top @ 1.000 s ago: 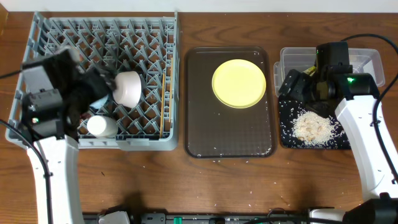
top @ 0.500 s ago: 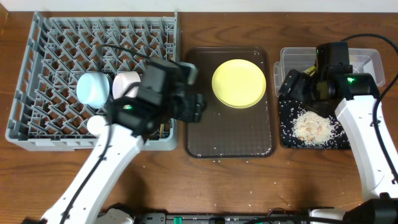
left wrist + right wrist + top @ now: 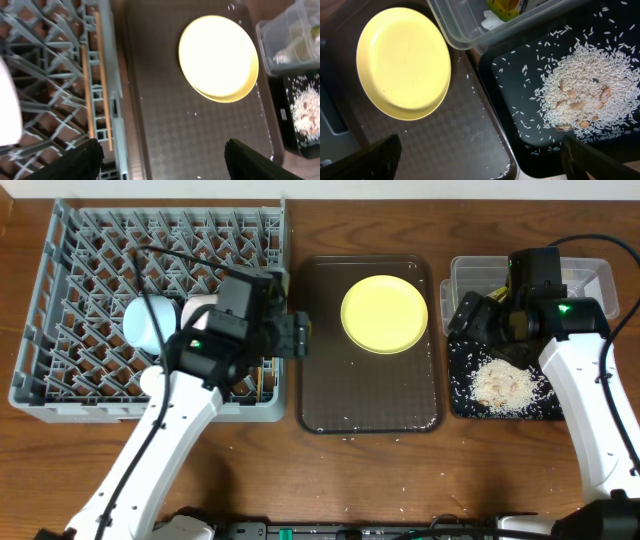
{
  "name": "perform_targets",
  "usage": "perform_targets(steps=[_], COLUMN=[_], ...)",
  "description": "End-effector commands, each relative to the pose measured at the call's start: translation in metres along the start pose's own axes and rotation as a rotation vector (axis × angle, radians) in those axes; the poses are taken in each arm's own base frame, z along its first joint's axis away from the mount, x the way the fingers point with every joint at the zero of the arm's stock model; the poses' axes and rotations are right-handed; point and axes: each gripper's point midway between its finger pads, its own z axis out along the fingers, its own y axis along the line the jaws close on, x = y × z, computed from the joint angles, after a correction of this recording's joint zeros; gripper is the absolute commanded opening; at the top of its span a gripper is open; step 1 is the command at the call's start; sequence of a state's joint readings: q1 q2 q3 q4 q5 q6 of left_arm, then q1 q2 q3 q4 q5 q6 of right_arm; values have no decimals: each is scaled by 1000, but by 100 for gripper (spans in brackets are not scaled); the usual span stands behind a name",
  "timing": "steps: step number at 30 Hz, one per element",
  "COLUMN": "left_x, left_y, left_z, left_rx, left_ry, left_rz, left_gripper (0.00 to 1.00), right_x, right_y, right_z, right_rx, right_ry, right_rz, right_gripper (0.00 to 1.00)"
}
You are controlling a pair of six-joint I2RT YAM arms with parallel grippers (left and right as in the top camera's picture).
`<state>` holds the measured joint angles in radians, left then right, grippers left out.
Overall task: Sort waste into correct bins and load items into the dishwasher
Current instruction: 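Swing the left gripper over to the yellow plate on the brown tray, then move the right gripper to the yellow plate and grip its edge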
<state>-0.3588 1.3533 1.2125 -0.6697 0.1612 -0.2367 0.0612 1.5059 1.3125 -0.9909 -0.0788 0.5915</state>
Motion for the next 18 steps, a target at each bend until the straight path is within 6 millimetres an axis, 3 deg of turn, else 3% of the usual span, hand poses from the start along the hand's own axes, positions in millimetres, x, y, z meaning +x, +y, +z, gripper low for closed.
perform_targets(steps=[1,11,15,18], left_x=[-15,-28,-29,-30], left_y=[3,9,7,7], left_z=[-22,-57,-64,-65], left_rx=[-3,2,6,8], left_ry=[-75,-176,-195,-200], left_rz=[-20,-37,-35,-34], left_gripper=[80,80,81,81], right_x=[-3,-9,-1,10], right_y=[-1,4,26,45], right_z=[-5,-6,-7,-8], right_rx=[-8,-27,-146,-212], right_ry=[-15,-42,10,50], right_rz=[12,10,0,-31], right_gripper=[99,99,99,87])
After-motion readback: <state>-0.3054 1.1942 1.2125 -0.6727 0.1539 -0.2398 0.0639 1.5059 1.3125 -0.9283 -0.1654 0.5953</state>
